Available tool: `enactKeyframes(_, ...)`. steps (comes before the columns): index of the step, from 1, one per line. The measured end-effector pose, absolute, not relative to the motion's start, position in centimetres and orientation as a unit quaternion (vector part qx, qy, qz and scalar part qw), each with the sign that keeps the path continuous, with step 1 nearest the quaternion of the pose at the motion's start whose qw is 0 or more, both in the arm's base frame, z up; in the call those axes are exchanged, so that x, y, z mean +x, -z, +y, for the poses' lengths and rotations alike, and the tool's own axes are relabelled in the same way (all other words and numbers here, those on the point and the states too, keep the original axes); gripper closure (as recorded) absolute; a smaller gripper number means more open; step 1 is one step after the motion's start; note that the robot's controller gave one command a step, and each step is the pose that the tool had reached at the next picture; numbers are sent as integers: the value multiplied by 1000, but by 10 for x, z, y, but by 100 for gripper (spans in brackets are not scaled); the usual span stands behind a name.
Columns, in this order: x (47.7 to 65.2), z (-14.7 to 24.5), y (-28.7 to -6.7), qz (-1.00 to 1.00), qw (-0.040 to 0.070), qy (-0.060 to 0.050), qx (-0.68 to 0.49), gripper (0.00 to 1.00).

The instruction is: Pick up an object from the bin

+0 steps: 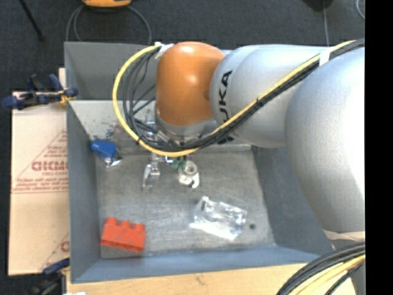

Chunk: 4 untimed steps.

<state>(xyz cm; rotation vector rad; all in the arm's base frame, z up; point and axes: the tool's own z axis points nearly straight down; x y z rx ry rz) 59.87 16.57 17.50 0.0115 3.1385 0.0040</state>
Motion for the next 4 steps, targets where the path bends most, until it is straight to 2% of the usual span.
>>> enactKeyframes(1, 538, 183, -114, 995, 5, -1, -101, 0)
enactKeyframes(2, 497, 220, -106, 975, 0, 0, -221, 0)
enactKeyframes(3, 498, 220, -105, 976, 3, -2, -218, 100)
enactKeyframes(4, 499, 225, -205, 977, 5, 0, -215, 100)
